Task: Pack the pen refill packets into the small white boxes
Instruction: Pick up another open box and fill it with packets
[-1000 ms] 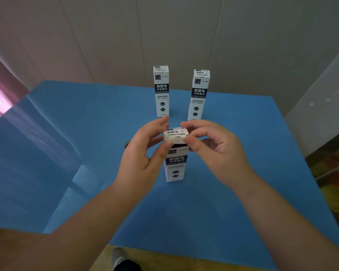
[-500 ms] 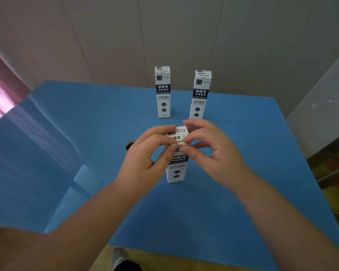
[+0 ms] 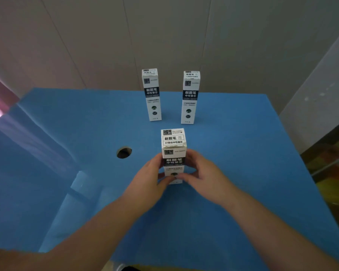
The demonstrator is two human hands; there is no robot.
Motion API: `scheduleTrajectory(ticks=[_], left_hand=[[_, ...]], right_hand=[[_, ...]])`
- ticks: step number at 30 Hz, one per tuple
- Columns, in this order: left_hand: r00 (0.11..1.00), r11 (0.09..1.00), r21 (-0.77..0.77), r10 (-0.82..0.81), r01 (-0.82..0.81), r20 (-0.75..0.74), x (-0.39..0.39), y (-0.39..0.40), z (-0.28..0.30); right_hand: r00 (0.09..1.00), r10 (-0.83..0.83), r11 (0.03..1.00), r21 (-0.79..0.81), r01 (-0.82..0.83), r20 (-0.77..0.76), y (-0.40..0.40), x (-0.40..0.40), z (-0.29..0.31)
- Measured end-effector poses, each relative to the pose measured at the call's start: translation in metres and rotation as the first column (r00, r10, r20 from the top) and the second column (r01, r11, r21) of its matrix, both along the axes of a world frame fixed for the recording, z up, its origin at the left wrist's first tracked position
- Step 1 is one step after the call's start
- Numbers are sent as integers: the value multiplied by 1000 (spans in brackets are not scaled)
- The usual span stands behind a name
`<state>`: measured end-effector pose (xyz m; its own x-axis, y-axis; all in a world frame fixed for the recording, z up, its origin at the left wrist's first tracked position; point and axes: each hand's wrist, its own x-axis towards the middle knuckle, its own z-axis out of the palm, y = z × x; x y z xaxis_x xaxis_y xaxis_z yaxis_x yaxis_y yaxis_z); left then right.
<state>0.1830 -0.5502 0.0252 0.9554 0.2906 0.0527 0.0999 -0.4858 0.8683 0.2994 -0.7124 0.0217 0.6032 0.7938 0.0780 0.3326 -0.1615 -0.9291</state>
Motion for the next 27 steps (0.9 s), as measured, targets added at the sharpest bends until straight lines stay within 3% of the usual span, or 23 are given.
scheduleTrajectory(ticks=[4, 13, 27], left_hand=[[997, 998, 60, -27, 31, -72, 39, -8, -7], [989, 984, 142, -90, 107, -121, 156, -35, 1], [985, 978, 152, -126, 144, -118, 289, -57, 5]], right_hand=[[993, -91, 990, -101, 98, 71, -10, 24, -9], [970, -218, 957, -170, 235, 111, -40, 123, -6], [946, -274, 928, -210, 307, 172, -61, 240, 5]])
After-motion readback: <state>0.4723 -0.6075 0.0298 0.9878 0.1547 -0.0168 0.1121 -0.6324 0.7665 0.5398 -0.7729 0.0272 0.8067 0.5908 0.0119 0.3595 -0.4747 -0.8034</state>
